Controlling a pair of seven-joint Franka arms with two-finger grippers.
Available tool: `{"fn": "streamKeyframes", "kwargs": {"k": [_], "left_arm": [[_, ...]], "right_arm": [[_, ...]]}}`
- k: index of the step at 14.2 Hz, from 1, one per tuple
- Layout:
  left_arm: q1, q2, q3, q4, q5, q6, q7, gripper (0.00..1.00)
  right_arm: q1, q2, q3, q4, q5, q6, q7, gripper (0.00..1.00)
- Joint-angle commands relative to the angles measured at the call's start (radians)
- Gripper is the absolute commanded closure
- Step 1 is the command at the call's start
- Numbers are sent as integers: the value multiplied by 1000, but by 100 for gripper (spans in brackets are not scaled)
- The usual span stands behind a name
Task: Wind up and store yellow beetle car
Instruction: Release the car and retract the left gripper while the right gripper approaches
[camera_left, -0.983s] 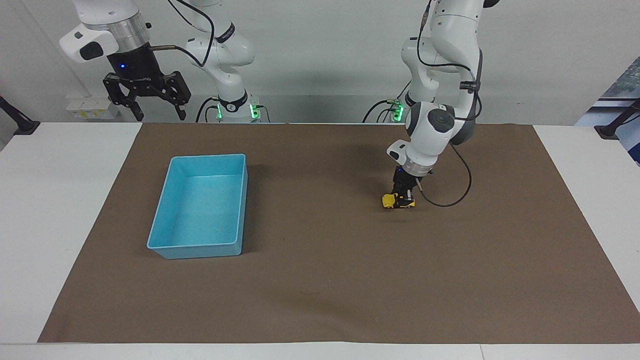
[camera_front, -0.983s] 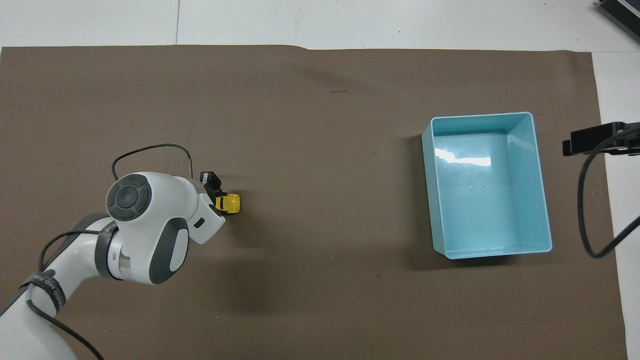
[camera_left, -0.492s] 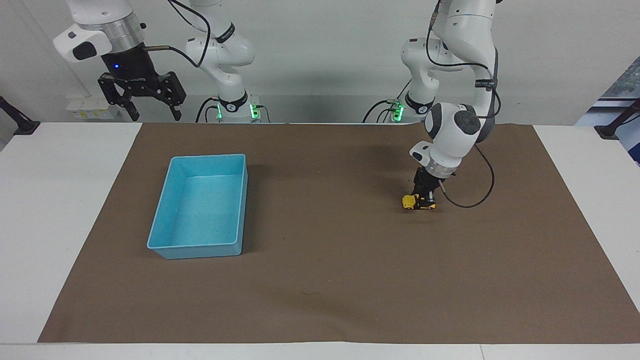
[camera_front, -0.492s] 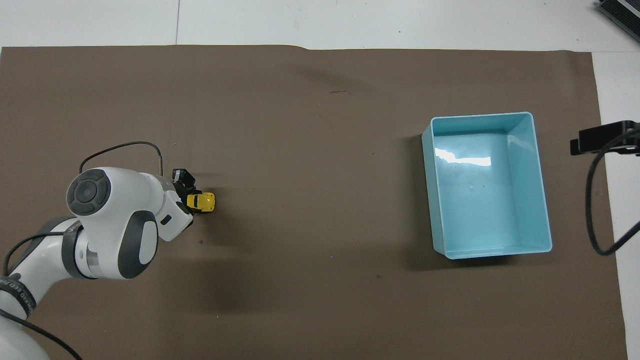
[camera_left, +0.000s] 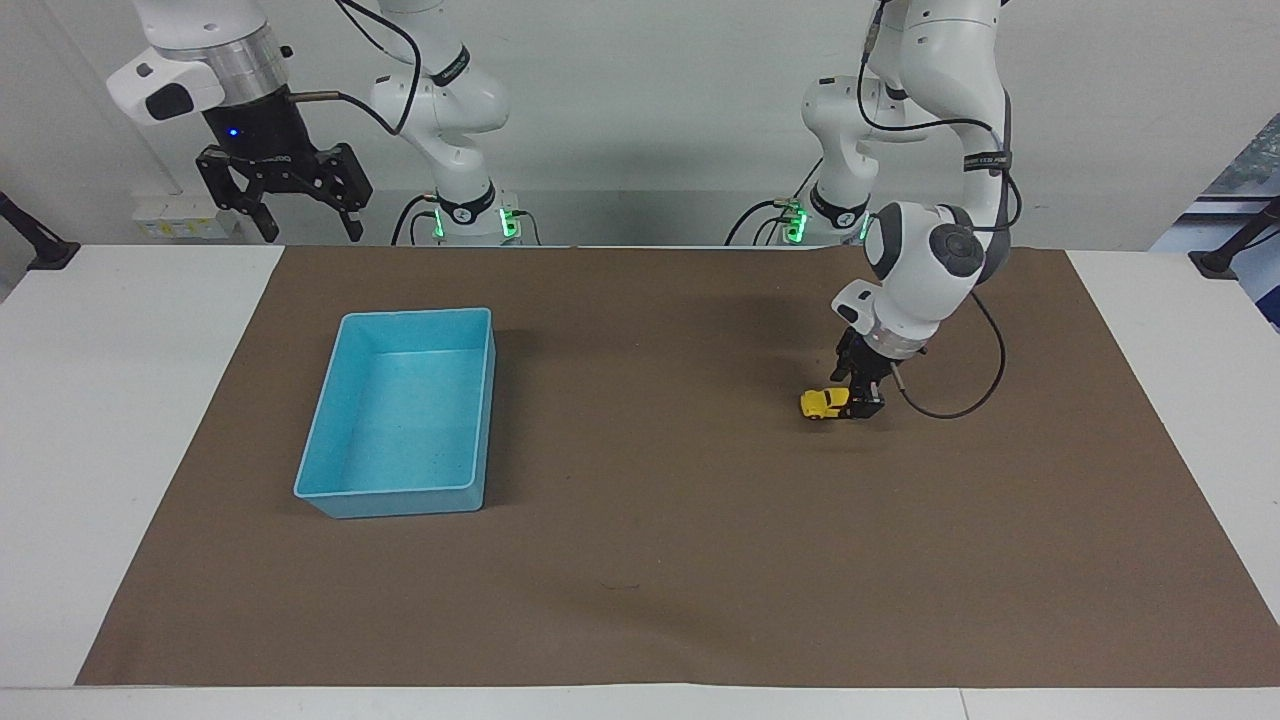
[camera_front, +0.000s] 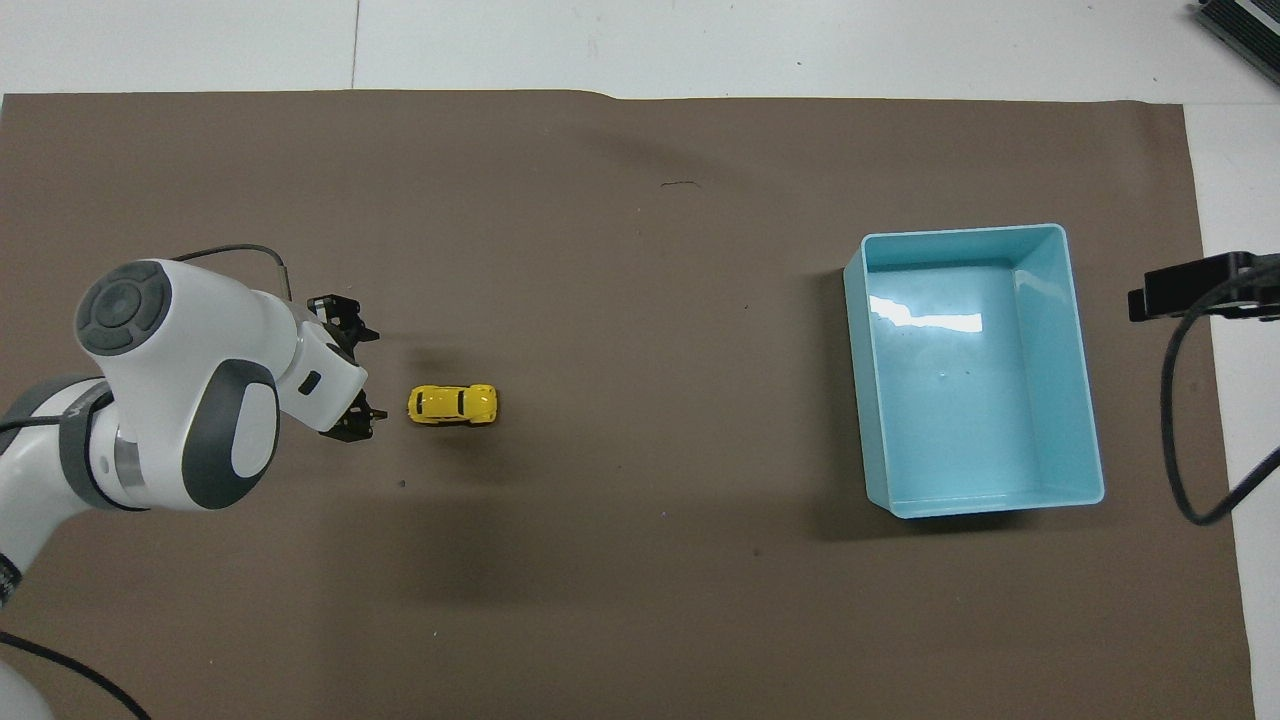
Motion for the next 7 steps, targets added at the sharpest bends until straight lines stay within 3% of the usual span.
{"fn": "streamKeyframes", "kwargs": {"k": [1,3,7], "left_arm": [[17,-4,-6,47,15,-30,-184,0],[17,-6,8,104,81,-59,-335,0],[19,-10,58,207,157,-110,-845,0]], "right_arm": [[-3,-24,7,-27,18,-8,-37,0],[-3,-33,14,-44,53,-4,-92,0],[36,-82,31,-114,85,-5,-235,0]]}}
